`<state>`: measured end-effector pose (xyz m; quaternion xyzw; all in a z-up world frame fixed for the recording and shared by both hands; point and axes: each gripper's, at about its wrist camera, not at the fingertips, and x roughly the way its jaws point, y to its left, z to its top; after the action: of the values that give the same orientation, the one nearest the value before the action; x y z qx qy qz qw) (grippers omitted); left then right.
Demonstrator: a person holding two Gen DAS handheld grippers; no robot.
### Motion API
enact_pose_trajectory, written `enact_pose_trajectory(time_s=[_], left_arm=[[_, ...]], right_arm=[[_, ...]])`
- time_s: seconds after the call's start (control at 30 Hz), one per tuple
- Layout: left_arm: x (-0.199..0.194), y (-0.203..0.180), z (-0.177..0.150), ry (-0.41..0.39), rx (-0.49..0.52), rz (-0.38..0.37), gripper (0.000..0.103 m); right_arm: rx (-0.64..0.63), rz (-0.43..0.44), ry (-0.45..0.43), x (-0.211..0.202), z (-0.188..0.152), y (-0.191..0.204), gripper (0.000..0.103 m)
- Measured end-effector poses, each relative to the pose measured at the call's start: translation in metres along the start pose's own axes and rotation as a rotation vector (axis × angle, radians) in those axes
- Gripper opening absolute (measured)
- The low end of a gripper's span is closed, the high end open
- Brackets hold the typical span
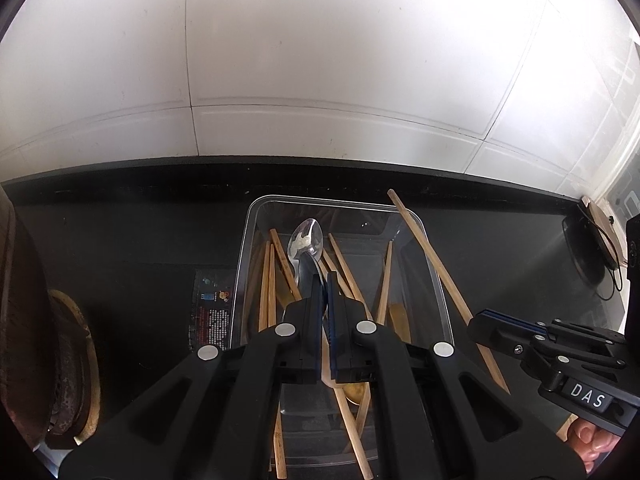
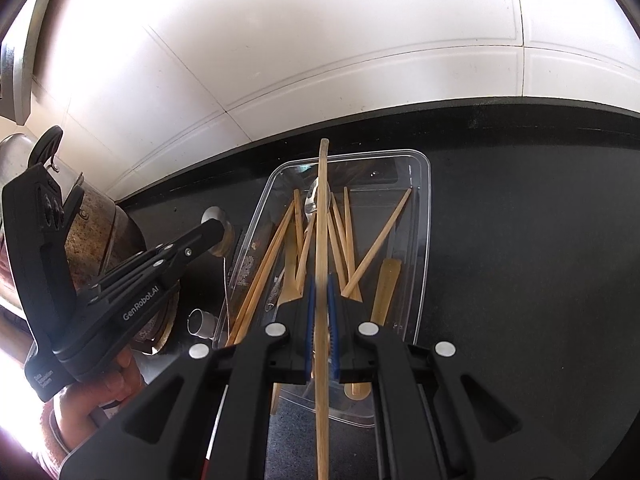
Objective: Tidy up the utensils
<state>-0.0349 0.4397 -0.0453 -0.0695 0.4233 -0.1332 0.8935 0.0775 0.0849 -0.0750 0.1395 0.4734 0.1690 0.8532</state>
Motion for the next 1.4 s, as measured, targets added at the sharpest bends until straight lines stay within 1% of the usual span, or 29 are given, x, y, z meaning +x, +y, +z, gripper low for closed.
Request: enact_pose_trajectory(time_s=[0.1,0.17,0.27,0.37,0.53,0.57,0.6,0.63,0.67,0.7,0.73,0.8,0.83,0.9,1.0,1.1,1.27,1.4], left_arm=[[0.005,0.001,0.001,0.010,-0.009,-0.002,0.001],[0.010,0.002,0.001,0.019,-0.023,-0.002,0.001],[0.021,0.004,-0.001,0.046,-0.046,-0.009,0.001],[0.026,0.004,-0.004,0.062,-0.053,-0.005,0.001],[0.032,0.008,-0.005,0.077,-0.079,0.003,0.001],[0.032,0.010,-0.005,0.079,-0.085,0.004,0.004],[0.031,0.012,-0.003,0.081,-0.097,0.014,0.008],[0.030,0.014,-0.002,0.079,-0.107,0.020,0.028],[0.028,0.015,-0.001,0.070,-0.114,0.025,0.070],[0.024,0.016,0.000,0.049,-0.122,0.032,0.086],[0.018,0.017,0.001,0.017,-0.132,0.037,0.092],[0.015,0.017,0.004,0.007,-0.138,0.046,0.093],[0.015,0.015,0.005,0.008,-0.136,0.052,0.097],[0.015,0.011,0.007,0.003,-0.133,0.062,0.097],[0.013,0.000,0.007,0.009,-0.120,0.076,0.097],[0.013,-0.017,0.008,-0.005,-0.107,0.086,0.097],[0.015,-0.055,0.010,-0.023,-0.091,0.098,0.097],[0.019,-0.095,0.008,-0.020,-0.087,0.107,0.097]], right_arm=[[-0.001,-0.009,0.004,0.003,0.001,-0.002,0.007],[-0.013,-0.034,0.015,0.012,0.001,-0.001,0.007],[-0.078,-0.128,0.040,0.037,-0.004,0.004,0.007],[-0.091,-0.141,0.063,0.049,-0.009,0.004,0.007],[-0.152,-0.173,0.072,0.055,-0.006,0.008,0.007],[-0.161,-0.169,0.052,0.052,-0.007,0.008,0.007],[-0.170,-0.168,0.035,0.049,-0.007,0.008,0.012],[-0.189,-0.179,0.014,0.044,-0.008,0.006,0.043],[-0.210,-0.197,-0.004,0.040,-0.008,0.005,0.070],[-0.233,-0.215,-0.050,0.031,-0.009,0.003,0.096],[-0.253,-0.234,-0.085,0.023,-0.010,0.000,0.095],[-0.294,-0.283,-0.115,0.009,-0.013,-0.009,0.096],[-0.299,-0.297,-0.127,0.003,-0.015,-0.014,0.096],[-0.283,-0.311,-0.137,-0.009,-0.019,-0.029,0.096],[-0.237,-0.311,-0.141,-0.022,-0.024,-0.050,0.096],[-0.198,-0.301,-0.137,-0.030,-0.025,-0.068,0.096],[-0.211,-0.288,-0.144,-0.049,-0.027,-0.090,0.096],[-0.215,-0.278,-0.146,-0.069,-0.025,-0.123,0.096]])
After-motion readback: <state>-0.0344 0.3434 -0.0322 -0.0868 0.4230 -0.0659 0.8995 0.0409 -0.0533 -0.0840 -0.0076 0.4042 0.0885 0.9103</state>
